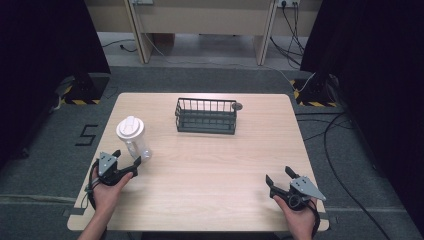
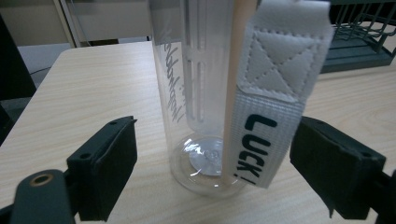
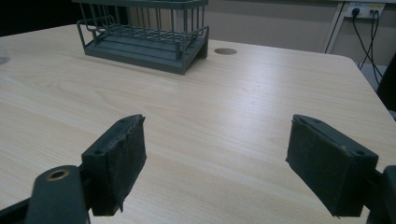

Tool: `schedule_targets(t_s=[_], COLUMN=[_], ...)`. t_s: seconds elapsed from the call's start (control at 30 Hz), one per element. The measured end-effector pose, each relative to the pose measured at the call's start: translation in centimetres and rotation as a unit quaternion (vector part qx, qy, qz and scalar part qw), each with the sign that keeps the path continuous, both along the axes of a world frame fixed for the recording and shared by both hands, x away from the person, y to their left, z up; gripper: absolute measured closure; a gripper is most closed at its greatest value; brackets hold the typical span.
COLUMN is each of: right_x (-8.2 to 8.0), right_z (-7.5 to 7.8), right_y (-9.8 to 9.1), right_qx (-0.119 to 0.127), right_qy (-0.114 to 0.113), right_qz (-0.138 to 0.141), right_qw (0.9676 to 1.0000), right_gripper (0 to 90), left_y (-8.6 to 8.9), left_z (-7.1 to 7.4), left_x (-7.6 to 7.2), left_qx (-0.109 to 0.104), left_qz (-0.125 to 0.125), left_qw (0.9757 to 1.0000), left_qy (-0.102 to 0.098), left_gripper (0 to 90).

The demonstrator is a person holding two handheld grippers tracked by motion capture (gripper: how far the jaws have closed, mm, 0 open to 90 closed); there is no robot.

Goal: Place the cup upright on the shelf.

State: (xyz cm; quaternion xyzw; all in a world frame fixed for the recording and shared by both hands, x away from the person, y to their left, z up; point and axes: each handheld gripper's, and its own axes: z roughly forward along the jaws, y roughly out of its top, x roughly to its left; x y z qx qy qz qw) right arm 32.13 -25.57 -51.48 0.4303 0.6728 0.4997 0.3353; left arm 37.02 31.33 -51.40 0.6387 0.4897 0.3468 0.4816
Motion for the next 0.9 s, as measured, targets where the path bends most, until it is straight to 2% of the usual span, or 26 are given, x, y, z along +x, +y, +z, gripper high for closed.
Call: schedule_targets(t_s=[0.9], right_x=[0.1], right_z=[0.0], right_y=[0.0], right_qx=[0.000], right_qy=[0.003], right_qz=[0.002], right_qw=[1.0000], right_gripper=[20.2], left_y=[-1.5], left_z=[0.1], left_x=[3.4], left_qx=[0.019], left_qz=[-0.002], left_qw=[0.9998], left_qy=[-0.009], left_gripper=[14.4])
